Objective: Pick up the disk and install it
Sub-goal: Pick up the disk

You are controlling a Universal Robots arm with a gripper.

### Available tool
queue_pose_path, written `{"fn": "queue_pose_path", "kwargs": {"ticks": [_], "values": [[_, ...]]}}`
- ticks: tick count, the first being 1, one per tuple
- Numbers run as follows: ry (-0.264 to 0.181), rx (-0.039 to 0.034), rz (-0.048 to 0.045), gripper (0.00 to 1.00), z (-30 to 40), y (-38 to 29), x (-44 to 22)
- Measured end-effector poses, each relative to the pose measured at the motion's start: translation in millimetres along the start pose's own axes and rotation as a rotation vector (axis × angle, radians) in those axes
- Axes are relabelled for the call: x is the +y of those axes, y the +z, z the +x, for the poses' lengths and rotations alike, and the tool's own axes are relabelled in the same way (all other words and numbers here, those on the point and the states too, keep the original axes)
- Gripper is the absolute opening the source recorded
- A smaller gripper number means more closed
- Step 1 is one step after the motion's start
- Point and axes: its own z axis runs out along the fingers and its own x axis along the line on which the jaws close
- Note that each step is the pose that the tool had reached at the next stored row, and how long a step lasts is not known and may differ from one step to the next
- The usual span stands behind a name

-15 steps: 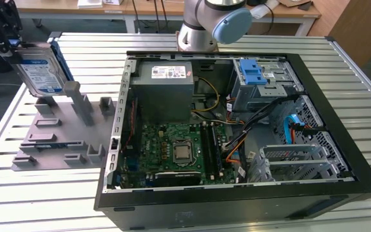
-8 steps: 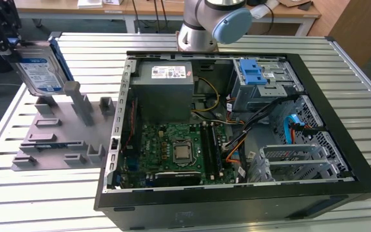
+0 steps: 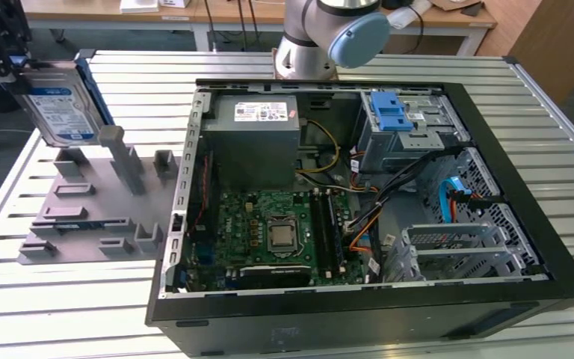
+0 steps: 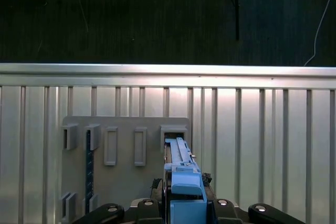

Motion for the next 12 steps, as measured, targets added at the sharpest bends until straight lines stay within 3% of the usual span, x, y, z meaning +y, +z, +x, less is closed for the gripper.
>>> {"fn": "queue_pose_path", "kwargs": {"ticks": [12], "values": [[0.0,0.0,0.0,0.36,-0.1,-4.5,0.0]]}}
